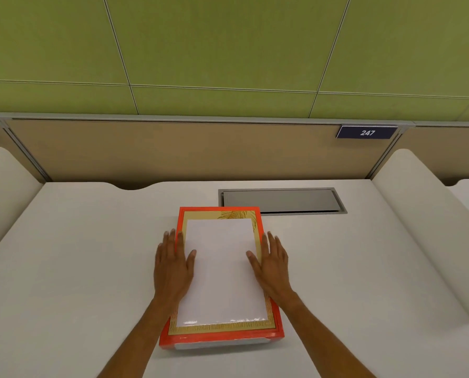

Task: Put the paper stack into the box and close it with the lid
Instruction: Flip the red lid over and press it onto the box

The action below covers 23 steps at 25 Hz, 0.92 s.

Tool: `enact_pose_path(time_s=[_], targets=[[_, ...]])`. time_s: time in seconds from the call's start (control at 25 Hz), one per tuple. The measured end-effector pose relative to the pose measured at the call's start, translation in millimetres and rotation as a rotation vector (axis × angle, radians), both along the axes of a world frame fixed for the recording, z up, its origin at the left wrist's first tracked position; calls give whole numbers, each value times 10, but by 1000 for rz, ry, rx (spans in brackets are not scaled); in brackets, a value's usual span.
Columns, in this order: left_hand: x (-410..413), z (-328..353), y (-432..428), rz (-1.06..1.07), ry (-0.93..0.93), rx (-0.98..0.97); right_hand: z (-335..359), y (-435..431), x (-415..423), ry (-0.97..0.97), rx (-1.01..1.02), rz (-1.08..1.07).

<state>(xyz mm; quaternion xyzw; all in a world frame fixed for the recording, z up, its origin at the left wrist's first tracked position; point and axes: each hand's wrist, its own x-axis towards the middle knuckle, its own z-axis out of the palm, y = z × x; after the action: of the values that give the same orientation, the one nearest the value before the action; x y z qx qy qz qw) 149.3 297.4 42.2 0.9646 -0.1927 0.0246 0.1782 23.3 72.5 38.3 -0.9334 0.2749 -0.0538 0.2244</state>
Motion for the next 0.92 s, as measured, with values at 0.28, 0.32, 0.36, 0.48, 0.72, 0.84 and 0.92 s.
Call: enact_pose_path(time_s=[0.28,0.32,0.36,0.48,0.72,0.84,0.92], targets=[[29,-160,-141,-191,75,65,-35,153,170,57,-161,149],[32,-189,-138,-191,85,78,-52,151,170,70,-160,154],[31,-216,-134,-187,90,92,-72,151,167,81,-157,155],[25,-260,-136,-176,96,123,-125,156,172,112,-152,151],[-8,-312,-153,-161,81,158,-206,180,195,134,-164,139],[-15,-333,-151,-153,63,179,-239,193,188,127,-186,128],[-17,-337,-154,-154,60,188,-259,191,193,127,-197,123]])
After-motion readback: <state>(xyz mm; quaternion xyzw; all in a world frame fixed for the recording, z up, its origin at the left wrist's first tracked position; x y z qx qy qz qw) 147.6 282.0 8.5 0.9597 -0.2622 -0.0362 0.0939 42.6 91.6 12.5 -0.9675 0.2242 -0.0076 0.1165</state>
